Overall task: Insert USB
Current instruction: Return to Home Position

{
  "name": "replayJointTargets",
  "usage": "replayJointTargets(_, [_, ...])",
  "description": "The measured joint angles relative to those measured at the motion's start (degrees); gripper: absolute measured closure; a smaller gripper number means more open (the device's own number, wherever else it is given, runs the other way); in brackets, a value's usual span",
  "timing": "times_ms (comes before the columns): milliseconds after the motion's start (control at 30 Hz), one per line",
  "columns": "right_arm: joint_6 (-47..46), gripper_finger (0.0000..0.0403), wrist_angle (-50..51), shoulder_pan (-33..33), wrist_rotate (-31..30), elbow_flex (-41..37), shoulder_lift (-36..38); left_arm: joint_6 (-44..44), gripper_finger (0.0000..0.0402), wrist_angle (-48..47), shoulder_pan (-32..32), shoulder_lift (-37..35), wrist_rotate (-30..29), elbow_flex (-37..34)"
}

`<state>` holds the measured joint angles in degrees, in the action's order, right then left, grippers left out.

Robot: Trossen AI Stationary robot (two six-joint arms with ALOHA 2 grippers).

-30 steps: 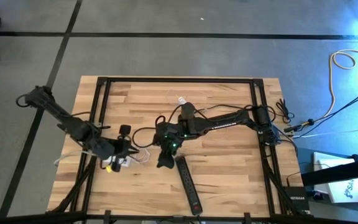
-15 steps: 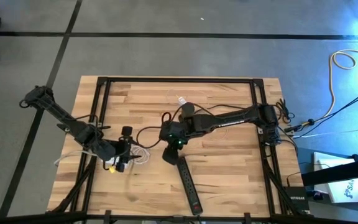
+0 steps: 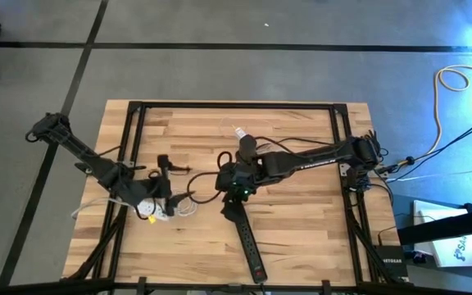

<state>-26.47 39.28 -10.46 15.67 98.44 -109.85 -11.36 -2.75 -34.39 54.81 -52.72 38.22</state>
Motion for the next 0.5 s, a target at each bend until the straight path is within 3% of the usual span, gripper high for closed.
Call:
replayJointTargets(100, [-0.01,0.021,0.25,-0.81,-1.42,-1.5,0.75,-5.85,0.0075,4.27,-0.18,-1.92,2.07,1.27])
replayJointTargets(233, [-0.05,0.021,-2.59,-1.82,-1.69,-4.35,0.75,-5.68,0.0074,2.33,-4.24,-7.22,8.83,4.15])
replayJointTargets(400, [7.08,0.021,-20.71,-3.54,13.23,-9.69,1.6,0.82,0.0084,-5.22,-10.21,-15.66,7.67,3.11])
replayJointTargets(500, [8.23,0.021,-23.39,-3.65,13.57,-12.5,4.83,2.38,0.0087,-5.02,-11.17,-20.78,5.79,-1.09])
